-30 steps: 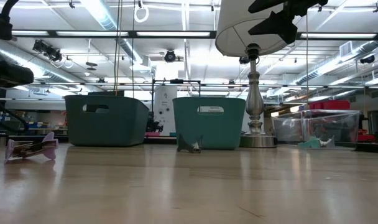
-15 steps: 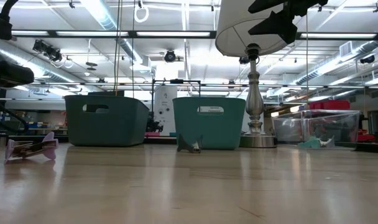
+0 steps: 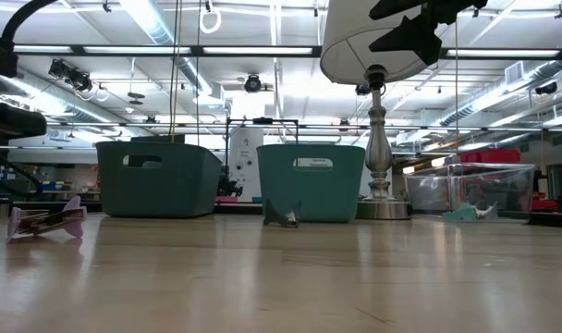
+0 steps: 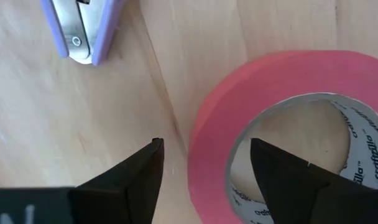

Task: Pick and place Stapler, Stapler remover, tape
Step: Put the pink tape into the green bin

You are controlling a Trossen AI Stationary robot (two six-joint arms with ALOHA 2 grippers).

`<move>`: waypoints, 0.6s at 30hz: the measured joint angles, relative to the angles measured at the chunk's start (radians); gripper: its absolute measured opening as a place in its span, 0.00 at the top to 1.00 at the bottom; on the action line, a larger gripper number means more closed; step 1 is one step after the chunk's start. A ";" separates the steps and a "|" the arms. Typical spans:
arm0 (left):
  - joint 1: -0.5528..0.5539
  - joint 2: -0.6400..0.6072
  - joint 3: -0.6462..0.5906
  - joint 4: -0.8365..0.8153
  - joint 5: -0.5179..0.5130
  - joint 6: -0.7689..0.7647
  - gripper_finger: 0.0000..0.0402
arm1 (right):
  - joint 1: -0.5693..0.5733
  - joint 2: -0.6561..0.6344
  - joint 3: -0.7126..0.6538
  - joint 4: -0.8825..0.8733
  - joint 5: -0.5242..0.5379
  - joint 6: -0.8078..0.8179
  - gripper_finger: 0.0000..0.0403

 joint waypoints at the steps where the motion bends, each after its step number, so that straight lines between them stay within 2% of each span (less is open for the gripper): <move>1: 0.000 0.000 0.000 0.000 -0.002 0.000 0.42 | 0.000 0.000 0.000 0.000 0.000 0.004 0.41; 10: 0.000 0.000 0.000 0.003 -0.003 0.000 0.63 | 0.000 0.000 0.000 0.002 0.000 0.006 0.41; 18: 0.000 0.000 0.000 0.002 0.004 0.000 0.73 | 0.000 0.000 0.000 0.003 0.000 0.006 0.41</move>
